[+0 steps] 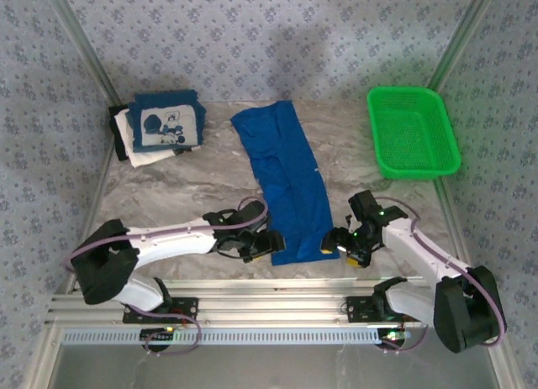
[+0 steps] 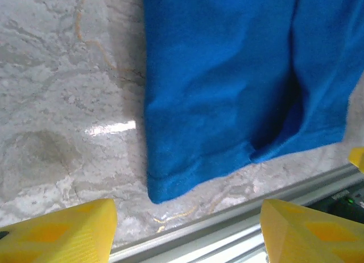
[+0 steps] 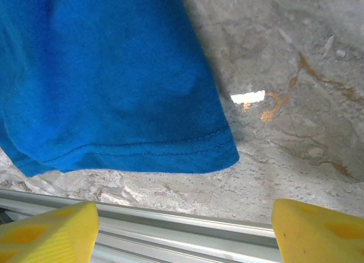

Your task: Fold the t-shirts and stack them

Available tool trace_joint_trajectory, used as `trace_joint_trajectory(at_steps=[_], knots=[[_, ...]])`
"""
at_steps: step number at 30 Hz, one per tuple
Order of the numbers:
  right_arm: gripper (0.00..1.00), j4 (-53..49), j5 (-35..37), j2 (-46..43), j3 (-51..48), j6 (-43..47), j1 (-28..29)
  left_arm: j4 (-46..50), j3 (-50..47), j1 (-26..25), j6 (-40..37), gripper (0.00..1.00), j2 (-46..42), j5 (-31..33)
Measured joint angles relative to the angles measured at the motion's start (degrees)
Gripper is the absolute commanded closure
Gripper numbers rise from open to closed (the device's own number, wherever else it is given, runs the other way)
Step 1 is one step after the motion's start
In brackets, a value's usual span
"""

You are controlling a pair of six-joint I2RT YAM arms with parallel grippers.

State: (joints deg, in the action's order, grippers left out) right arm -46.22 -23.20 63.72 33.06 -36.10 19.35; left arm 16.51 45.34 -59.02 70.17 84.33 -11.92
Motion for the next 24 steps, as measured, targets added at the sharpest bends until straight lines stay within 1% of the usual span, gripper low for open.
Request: trace_joint_trajectory(at_steps=[7, 10, 16, 21, 24], knots=[[0.21, 1.5, -0.2, 0.1, -1.1, 0.7, -0.5, 0.0, 1.1, -1.5, 1.5, 0.35, 4.2, -0.1], [0.22, 2.6, -0.3, 0.3, -2.0, 0.8, -0.7, -1.9, 2.0, -2.4, 2.4, 0.38, 6.3, -0.6], [0.28, 4.9, -0.9, 1.3, -3.3, 0.8, -0.7, -2.9, 3.4, -3.5, 3.6, 0.4, 8.9, -0.8], [0.32, 7.6, -1.1, 3.1, -3.5, 0.8, -0.7, -4.3, 6.1, -4.0, 4.0, 0.46, 12.2, -0.9], [0.36, 8.3, -1.0, 5.2, -3.3, 0.9, -0.8, -2.8, 7.4, -4.0, 4.4, 0.52, 13.3, -0.9]])
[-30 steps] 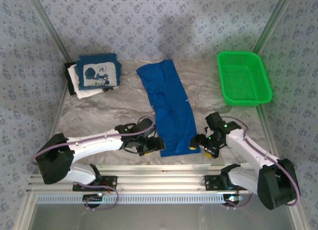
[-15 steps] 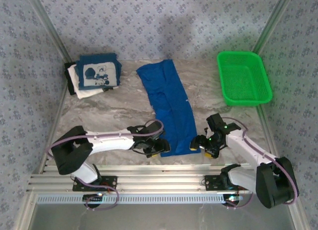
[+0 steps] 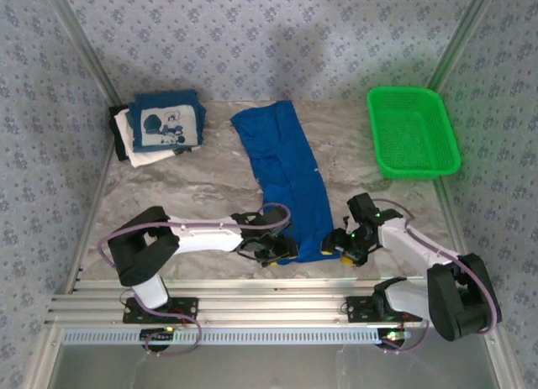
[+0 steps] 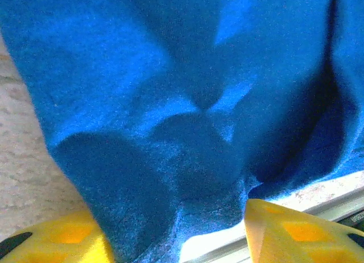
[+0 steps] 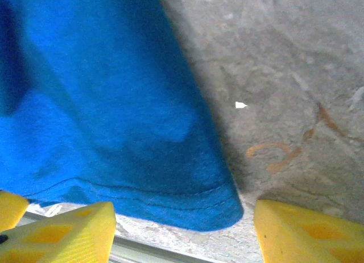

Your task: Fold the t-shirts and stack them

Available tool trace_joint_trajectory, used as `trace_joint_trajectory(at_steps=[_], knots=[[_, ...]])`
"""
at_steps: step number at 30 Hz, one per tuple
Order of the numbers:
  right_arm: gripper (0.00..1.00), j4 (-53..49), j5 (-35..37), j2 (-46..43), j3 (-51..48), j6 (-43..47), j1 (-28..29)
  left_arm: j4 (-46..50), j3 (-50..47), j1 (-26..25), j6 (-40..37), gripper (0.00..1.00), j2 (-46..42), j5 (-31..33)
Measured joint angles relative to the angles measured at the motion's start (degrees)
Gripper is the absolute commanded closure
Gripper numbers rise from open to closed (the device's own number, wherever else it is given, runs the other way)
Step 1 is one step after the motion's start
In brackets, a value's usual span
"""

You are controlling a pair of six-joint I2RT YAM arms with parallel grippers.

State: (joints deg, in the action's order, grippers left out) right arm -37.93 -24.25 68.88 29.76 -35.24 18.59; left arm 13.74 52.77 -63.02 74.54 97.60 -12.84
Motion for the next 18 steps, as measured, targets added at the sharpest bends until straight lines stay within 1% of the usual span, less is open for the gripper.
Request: trace_joint_trajectory(at_steps=[2, 4, 6, 7, 9, 12, 14, 18], knots=[[0.39, -0.3, 0.0, 1.1, 0.6, 0.0, -0.3, 1.0, 0.9, 0.0, 0.0, 0.59, 0.8, 0.0], [0.45, -0.8, 0.4, 2.2, 1.0, 0.0, -0.4, 1.6, 1.6, 0.0, -0.2, 0.65, 1.2, 0.1], [0.51, -1.3, 0.9, 3.2, 1.4, 0.0, -0.5, 1.3, 2.1, 0.0, -0.5, 0.71, 1.7, 0.4], [0.56, -1.5, 1.1, 3.5, 1.5, -0.1, -0.6, 1.3, 2.2, 0.0, -0.6, 0.73, 1.7, 0.5], [0.63, -2.1, 1.8, 4.0, 1.8, 0.0, -0.7, 1.3, 2.2, 0.0, -0.9, 0.77, 1.7, 0.7], [0.71, -2.9, 2.6, 4.7, 2.3, 0.0, -0.7, 1.7, 2.2, -0.1, -1.2, 0.85, 1.7, 1.2], [0.8, -3.2, 3.1, 5.2, 2.5, 0.1, -0.7, 2.1, 2.2, -0.1, -1.6, 0.92, 1.5, 1.8], [0.97, -3.6, 3.4, 5.7, 2.7, 0.0, -0.7, 2.8, 1.4, -0.4, -1.3, 0.98, -0.2, 2.8]])
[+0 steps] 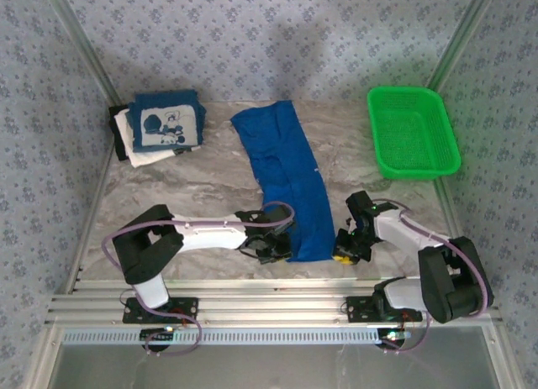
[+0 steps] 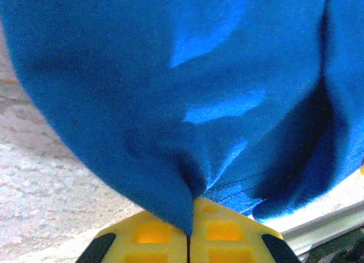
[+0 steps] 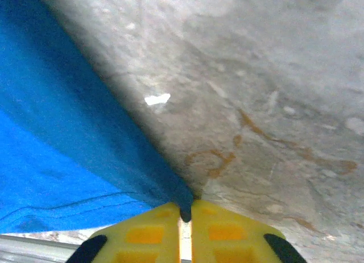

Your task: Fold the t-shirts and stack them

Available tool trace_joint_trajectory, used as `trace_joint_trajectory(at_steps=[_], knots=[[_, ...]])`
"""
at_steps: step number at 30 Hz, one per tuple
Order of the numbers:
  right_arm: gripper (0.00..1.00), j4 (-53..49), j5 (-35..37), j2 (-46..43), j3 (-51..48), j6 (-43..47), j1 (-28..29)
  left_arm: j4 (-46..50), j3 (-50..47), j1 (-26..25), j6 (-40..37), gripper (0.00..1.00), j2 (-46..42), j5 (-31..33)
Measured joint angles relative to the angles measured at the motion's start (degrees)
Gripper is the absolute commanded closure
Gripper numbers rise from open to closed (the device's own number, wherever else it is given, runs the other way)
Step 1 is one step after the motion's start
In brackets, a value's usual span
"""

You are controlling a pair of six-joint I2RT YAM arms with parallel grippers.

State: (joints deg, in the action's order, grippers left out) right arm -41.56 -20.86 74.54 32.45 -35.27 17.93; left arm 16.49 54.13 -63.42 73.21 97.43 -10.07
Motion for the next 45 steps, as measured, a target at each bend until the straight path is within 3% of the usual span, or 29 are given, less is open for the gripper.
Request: trace_joint_trajectory(at_steps=[10, 21, 32, 38, 45], knots=[[1.0, 8.6, -5.6, -2.3, 0.1, -0.3, 4.0, 2.9, -4.8, -3.3, 1.5, 1.0, -5.8, 3.6], [1.0, 3.5, -5.7, -15.7, -2.6, -10.5, 17.1, 7.1, -9.4, -9.2, 7.0, 1.0, -14.6, 10.2], [1.0, -1.6, -4.0, -14.4, 4.1, -13.4, 19.7, 11.5, -11.0, -12.2, 9.3, 1.0, -23.4, 17.7], [1.0, -3.2, -4.2, -6.5, 15.8, -9.8, 16.7, 12.0, -10.5, -5.3, 8.3, 1.0, -26.9, 18.7], [1.0, -4.1, -4.6, 8.1, 29.4, -3.7, 10.4, 15.1, -1.8, 12.8, 1.9, 1.0, -26.3, 14.4]])
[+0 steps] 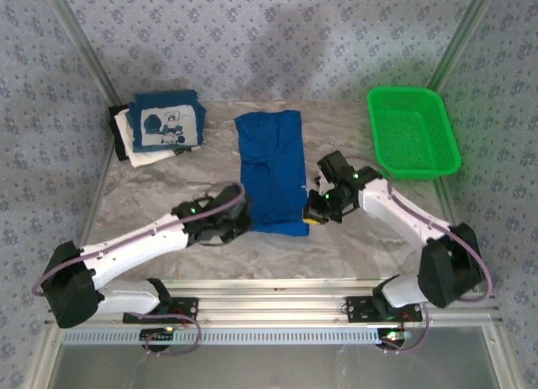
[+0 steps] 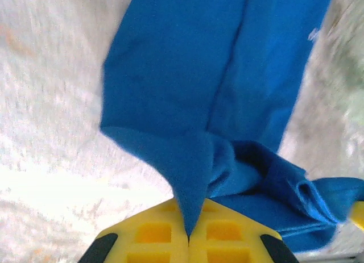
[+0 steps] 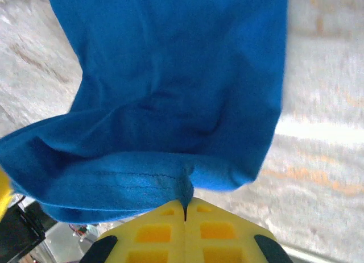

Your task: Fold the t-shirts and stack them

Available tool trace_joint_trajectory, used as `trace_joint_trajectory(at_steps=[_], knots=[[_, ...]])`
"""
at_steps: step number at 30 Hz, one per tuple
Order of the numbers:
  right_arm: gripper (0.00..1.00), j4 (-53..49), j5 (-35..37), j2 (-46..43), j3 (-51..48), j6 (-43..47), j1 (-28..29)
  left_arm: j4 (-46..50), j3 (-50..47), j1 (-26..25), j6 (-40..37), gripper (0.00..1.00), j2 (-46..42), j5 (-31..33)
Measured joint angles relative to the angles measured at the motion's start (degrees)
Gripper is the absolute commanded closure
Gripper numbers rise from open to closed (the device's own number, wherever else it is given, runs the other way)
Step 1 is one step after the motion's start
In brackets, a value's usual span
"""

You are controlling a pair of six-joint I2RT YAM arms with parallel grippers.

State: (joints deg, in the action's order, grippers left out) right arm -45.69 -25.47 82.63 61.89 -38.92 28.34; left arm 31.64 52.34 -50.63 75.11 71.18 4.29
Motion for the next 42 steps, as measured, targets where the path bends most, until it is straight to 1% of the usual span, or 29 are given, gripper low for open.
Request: trace_joint_trajectory(at_steps=[4, 7, 11, 15, 19, 23, 30, 37, 42], knots=[[1.0, -0.6, 0.0, 8.2, 9.6, 3.5, -3.4, 0.9, 8.6, 8.5, -6.4, 1.0, 6.0, -4.6], [1.0, -1.4, 0.1, 14.0, 16.8, 5.9, -5.6, 0.8, 13.1, 13.2, -10.5, 1.0, 12.0, -8.2], [1.0, -3.0, 0.2, 21.9, 25.5, 8.6, -7.6, 1.6, 18.0, 18.1, -15.1, 1.0, 19.9, -12.1], [1.0, -4.8, 0.2, 28.9, 32.8, 10.6, -8.6, 1.9, 22.8, 21.9, -18.5, 1.0, 25.6, -14.9], [1.0, -6.0, 0.2, 34.2, 37.3, 11.9, -9.3, 2.4, 27.8, 25.0, -21.5, 1.0, 30.1, -17.3], [1.0, -6.9, 0.2, 38.3, 40.7, 12.5, -10.1, 2.9, 32.4, 27.0, -23.7, 1.0, 34.8, -19.4], [1.0, -9.3, 0.8, 44.5, 48.4, 13.1, -11.1, 3.4, 39.1, 27.9, -26.3, 1.0, 43.2, -21.5], [1.0, -9.9, 1.2, 46.3, 49.9, 12.9, -12.5, 4.0, 45.7, 28.2, -27.6, 1.0, 49.7, -23.0], [1.0, -9.9, 1.2, 48.4, 53.1, 12.8, -13.3, 4.2, 47.5, 28.8, -28.0, 1.0, 51.7, -23.5]])
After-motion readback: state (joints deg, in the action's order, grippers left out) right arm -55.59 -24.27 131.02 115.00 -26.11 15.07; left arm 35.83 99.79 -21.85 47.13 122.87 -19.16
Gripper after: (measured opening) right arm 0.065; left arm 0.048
